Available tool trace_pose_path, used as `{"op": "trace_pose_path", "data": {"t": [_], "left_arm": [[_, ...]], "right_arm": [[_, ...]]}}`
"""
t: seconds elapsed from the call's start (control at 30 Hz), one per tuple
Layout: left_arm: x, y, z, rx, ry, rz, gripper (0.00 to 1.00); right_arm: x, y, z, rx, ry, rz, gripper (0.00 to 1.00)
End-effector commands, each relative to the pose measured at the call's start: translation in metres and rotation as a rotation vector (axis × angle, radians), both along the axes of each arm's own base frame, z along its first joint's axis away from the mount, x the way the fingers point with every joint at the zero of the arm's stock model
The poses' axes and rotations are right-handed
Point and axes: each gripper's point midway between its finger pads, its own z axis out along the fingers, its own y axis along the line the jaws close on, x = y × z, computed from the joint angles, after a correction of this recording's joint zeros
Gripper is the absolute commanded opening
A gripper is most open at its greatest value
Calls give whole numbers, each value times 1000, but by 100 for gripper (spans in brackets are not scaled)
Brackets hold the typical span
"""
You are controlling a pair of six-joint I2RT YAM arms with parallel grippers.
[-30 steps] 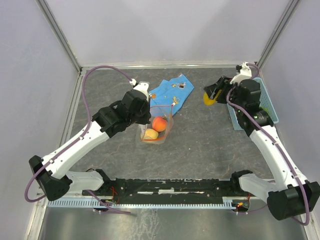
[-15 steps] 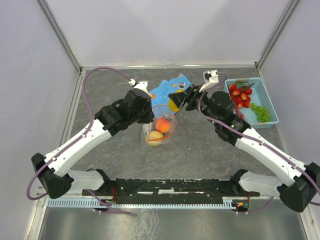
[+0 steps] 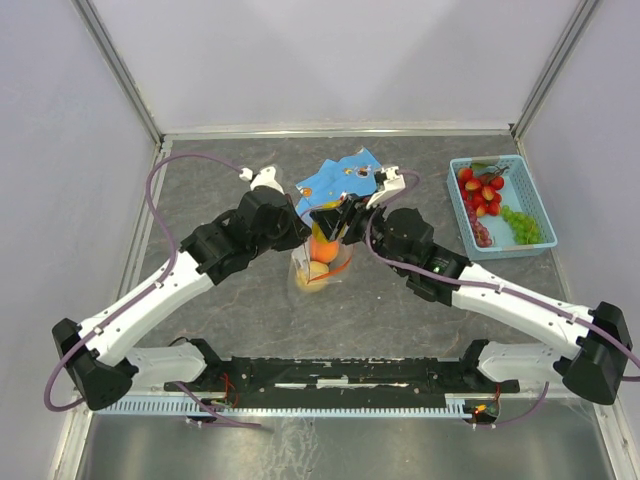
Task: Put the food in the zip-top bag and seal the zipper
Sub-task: Place the fake fruit in the zipper food storage bag.
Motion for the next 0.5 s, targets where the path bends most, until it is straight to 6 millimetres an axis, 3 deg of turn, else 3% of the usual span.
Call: {"op": "trace_pose_path", "data": {"t": [0.0,0.47], "left_arm": [[7,-4,21,-145,-48,75,3],[3,1,1,-158,-41,90,3]], "right_arm": [[5,-7,-15,14,32,-87,38],[-18,2,-81,-103,319,-45,41]]}}
